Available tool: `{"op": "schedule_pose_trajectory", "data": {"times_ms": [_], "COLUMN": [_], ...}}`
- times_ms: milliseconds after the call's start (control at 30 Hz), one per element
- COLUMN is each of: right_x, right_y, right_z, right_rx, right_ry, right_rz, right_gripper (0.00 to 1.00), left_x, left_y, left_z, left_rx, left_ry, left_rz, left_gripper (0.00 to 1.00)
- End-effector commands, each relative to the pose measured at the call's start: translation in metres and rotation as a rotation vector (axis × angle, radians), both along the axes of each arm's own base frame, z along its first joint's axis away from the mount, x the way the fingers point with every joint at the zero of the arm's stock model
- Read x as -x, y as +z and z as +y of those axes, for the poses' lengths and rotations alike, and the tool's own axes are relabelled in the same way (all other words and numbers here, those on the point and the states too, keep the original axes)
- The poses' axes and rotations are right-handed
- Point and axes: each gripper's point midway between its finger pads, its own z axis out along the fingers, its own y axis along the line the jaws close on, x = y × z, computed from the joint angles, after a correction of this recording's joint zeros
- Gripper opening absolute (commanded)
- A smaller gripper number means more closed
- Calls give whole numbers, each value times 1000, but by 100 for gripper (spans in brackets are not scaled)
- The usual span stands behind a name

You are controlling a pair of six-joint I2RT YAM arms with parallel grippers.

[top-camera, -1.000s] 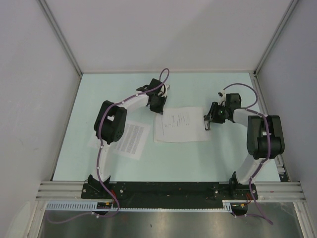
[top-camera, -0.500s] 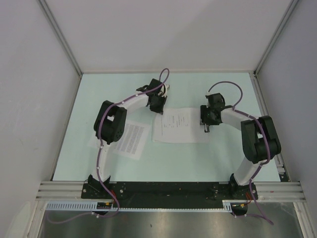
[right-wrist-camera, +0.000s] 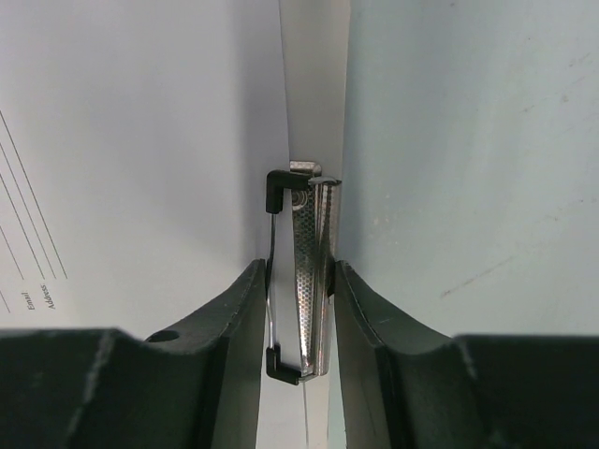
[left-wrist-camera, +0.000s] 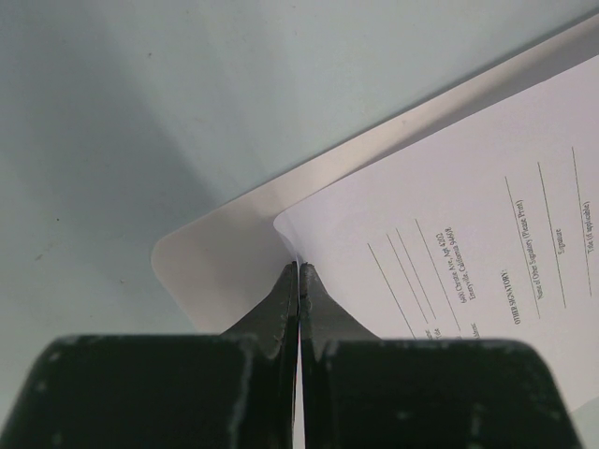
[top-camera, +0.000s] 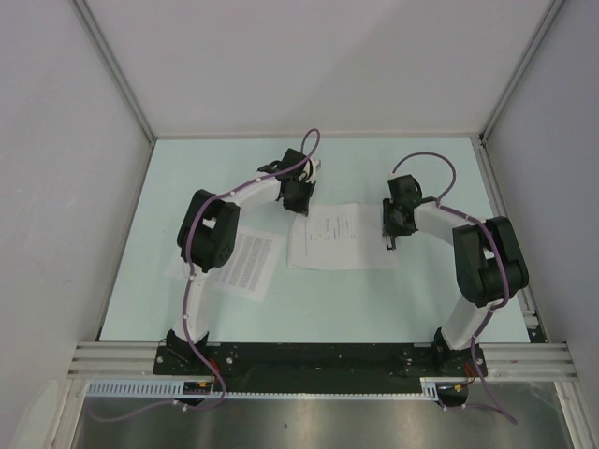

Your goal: Put the files into the folder

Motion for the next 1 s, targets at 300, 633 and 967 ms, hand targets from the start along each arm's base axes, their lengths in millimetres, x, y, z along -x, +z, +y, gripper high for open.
{"op": "schedule_pose_trajectory", "data": {"times_ms": [300,633,967], "right_x": [-4,-6,-5], "right_y": [-2,2,-3], "right_z": [21,23,22], "right_rx": [-278,-444,-461], "right_ry": [75,107,112], "right_rz": [28,5,7], "right_gripper": [0,0,0], "left_x": [20,11,2], "left_y": [-39,-41,-41], "left_z": [13,14,5], "left_rx": [-86,-106,-113], "left_ry": [2,5,-11], "left_rz": [87,78,89], "left_gripper": [0,0,0]}}
